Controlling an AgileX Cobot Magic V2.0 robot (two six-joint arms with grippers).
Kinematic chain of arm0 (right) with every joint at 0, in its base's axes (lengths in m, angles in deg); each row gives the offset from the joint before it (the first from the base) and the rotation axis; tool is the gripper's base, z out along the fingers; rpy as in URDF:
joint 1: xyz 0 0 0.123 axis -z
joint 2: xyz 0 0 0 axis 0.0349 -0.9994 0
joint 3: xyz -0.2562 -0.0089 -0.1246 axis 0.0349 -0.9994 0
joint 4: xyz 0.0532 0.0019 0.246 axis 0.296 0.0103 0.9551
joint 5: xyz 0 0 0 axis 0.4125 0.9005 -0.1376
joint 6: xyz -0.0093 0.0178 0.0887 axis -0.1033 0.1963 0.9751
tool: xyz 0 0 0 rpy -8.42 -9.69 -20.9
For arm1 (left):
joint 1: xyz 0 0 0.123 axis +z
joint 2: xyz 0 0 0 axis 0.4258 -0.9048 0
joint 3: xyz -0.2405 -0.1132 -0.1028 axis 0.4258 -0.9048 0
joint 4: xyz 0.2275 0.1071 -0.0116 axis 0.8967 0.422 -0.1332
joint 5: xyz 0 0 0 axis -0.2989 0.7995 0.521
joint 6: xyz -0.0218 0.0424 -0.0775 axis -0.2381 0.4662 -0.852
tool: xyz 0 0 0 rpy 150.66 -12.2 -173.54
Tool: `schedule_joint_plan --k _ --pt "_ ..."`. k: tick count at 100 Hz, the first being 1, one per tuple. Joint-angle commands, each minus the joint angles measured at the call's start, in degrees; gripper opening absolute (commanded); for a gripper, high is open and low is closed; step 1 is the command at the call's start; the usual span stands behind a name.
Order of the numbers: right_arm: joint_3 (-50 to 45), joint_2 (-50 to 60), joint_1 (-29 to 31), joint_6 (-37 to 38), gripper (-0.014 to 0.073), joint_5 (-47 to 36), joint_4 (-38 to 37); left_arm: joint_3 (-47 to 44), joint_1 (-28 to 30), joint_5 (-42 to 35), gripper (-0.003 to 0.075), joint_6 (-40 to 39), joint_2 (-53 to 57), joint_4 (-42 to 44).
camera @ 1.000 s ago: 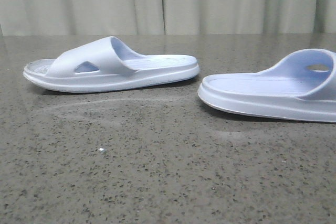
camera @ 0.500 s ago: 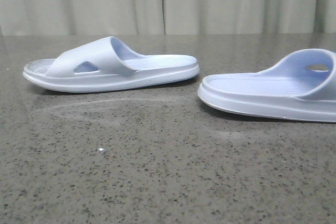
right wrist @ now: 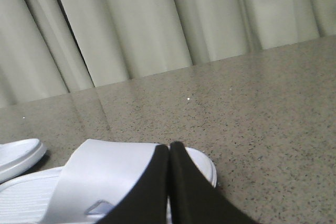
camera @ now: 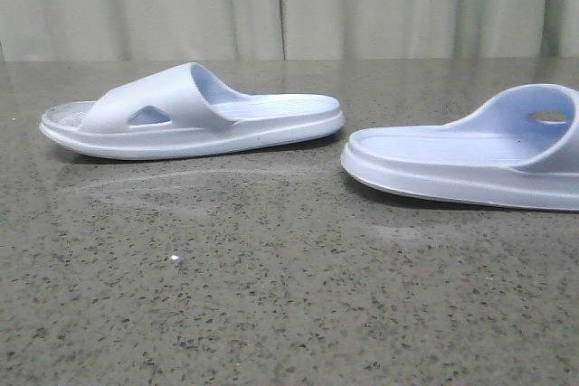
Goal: Insert blue slippers together front up
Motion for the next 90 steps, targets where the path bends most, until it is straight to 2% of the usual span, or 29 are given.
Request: schedule_joint_plan --k 1,10,20,25,31,41,48,57,67,77,90 --pt "-1.2 1.2 0.3 -0.3 -0.0089 -4.8 2.3 -0.6 0.2 -5.2 0.0015 -0.6 1.7 -3.7" --pt "-1.2 1.2 0.3 -0.3 -0.0089 -4.8 7.3 -0.5 0.2 -5.6 0.0015 -0.6 1.7 -7.6" --pt "-0.6 1.2 0.3 -0.3 -0.0088 -3.5 16.0 -0.3 0.2 -5.6 0.0015 -0.6 1.7 -16.5" --pt "0.3 1.2 0.3 -0.3 -0.0087 -1.3 16.5 -0.1 0.2 -5.5 0.0015 -0.6 1.7 -22.5" --pt "1.7 1.2 0.3 -0.3 -0.0083 1.3 16.3 1.0 0.2 -3.7 0.0015 -0.6 1.7 -25.0" --pt "5.0 -0.3 0.3 -0.3 -0.0077 4.9 14.9 4.5 0.2 2.1 0.0015 -0.6 0.8 -23.4" --pt "8.5 -2.9 0.3 -0.3 -0.0077 7.0 14.9 7.8 0.2 5.6 0.0015 -0.6 -1.7 -19.1" --pt "14.1 -8.9 0.3 -0.3 -0.0077 11.0 14.2 14.6 0.2 11.2 0.0015 -0.6 -7.4 -12.4" --pt "21.5 -18.6 0.3 -0.3 -0.0078 18.1 9.5 22.5 0.2 18.8 0.0015 -0.4 -16.2 -5.9" --pt "28.0 -27.2 0.3 -0.3 -0.0078 24.2 7.6 29.0 0.2 26.4 0.0015 -0.4 -23.2 -4.4" --pt "31.0 -33.5 0.3 -0.3 -0.0078 29.2 7.6 31.7 0.2 28.0 0.0015 -0.4 -28.8 -6.0"
